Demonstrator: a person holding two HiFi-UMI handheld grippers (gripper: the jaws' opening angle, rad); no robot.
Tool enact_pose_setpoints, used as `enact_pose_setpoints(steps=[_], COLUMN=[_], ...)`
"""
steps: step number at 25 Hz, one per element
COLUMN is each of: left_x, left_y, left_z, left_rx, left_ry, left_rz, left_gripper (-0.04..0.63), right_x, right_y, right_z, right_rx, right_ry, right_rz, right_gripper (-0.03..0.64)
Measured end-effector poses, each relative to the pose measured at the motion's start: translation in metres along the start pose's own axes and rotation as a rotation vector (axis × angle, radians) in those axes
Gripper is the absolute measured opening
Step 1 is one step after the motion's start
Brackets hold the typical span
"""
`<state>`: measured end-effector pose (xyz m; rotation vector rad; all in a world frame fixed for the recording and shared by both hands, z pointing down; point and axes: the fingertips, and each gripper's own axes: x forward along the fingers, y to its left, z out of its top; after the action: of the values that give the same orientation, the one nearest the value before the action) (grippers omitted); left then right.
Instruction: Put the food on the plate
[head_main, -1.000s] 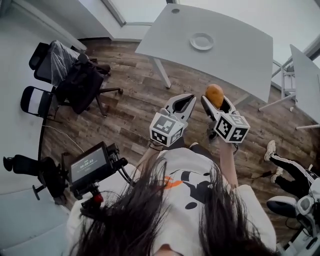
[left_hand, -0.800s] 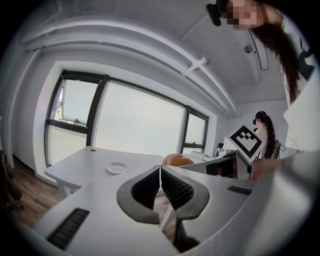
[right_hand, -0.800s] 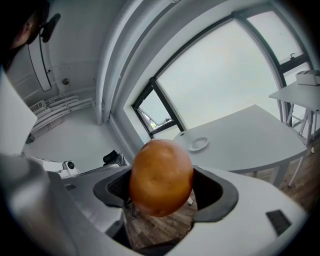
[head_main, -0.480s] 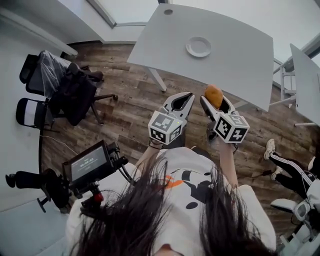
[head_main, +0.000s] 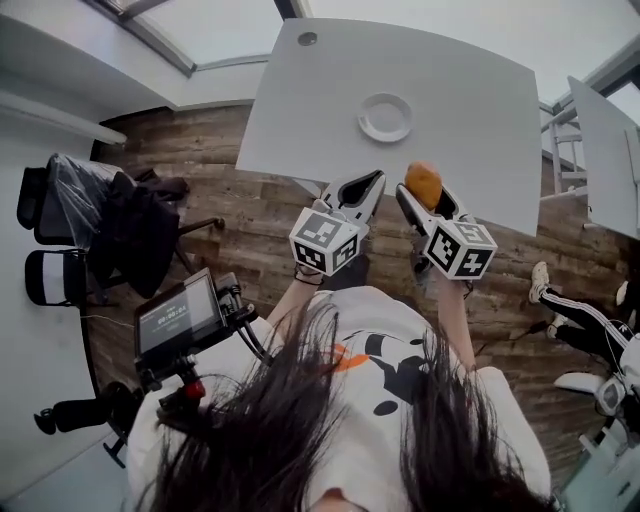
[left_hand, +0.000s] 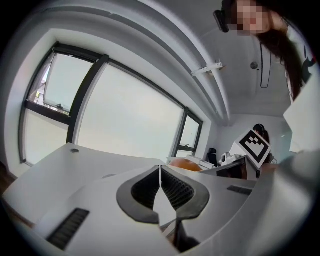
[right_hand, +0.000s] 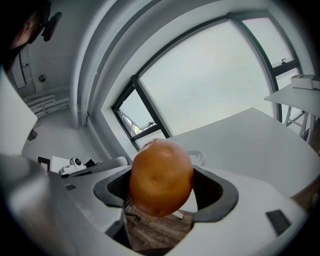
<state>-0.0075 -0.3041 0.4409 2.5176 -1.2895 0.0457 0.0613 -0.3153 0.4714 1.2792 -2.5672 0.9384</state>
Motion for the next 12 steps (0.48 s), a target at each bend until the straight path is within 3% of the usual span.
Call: enact_pose_setpoints(steps=[6,12], left_x=[0.037,0.057], left_y=[0.06,0.105], left_z=[0.008,0.002], left_rx=[-0.039,-0.082], left_ry=[0.026,0.059], left_rz=[-0.07,-0.089], left_gripper=[0.011,0.012], right_x=[0.067,0.123], right_y=[-0.01,-0.027], right_z=[0.013,0.019], right_rx=[0.0,-0.041], right_ry=[0.038,0.073], right_rz=[-0.062,-0.098], right_gripper=[0.344,0.345])
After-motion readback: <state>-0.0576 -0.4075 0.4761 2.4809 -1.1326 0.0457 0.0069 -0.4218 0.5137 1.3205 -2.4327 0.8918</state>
